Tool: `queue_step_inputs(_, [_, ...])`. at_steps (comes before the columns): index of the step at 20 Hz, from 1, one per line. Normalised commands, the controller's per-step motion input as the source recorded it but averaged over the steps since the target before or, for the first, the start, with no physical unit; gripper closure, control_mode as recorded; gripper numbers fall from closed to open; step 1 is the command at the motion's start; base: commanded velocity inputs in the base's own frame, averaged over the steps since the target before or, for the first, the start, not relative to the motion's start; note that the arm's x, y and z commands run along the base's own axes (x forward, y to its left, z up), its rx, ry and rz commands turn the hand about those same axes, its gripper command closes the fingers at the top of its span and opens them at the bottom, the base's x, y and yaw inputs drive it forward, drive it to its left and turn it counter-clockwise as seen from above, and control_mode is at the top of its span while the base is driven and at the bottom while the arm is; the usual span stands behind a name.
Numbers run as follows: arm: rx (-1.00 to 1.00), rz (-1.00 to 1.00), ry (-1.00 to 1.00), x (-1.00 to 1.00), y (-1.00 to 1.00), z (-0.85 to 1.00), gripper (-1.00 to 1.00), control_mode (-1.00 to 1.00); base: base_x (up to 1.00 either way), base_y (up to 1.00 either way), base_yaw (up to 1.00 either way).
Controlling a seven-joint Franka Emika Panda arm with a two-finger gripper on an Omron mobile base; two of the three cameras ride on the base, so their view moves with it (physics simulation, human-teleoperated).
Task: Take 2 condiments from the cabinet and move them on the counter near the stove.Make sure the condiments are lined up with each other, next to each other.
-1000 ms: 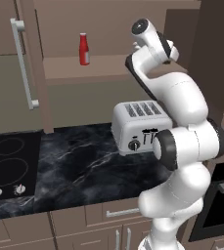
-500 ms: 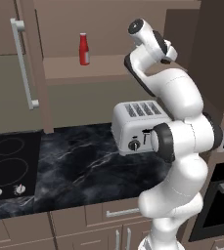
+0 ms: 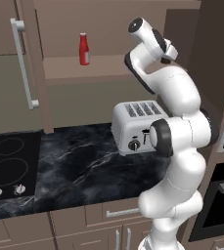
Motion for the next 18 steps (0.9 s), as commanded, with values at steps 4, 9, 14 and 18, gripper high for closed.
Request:
queue_step_inputs(4, [0.00, 0.00, 0.04, 0.27, -0.22, 0.00, -1.00, -1.00, 0.00, 0.00, 0.00])
queue_step_inputs(9, [0.00, 0.00, 0.05, 0.18, -0.14, 0.00, -1.00, -1.00, 0.00, 0.00, 0.00])
queue_step_inputs(14, [0.00, 0.00, 0.05, 0.15, -0.10, 0.00, -1.00, -1.00, 0.00, 0.00, 0.00])
queue_step_inputs(18, [0.00, 0.00, 0.03, 0.05, -0.07, 0.00, -1.00, -1.00, 0.00, 0.00, 0.00])
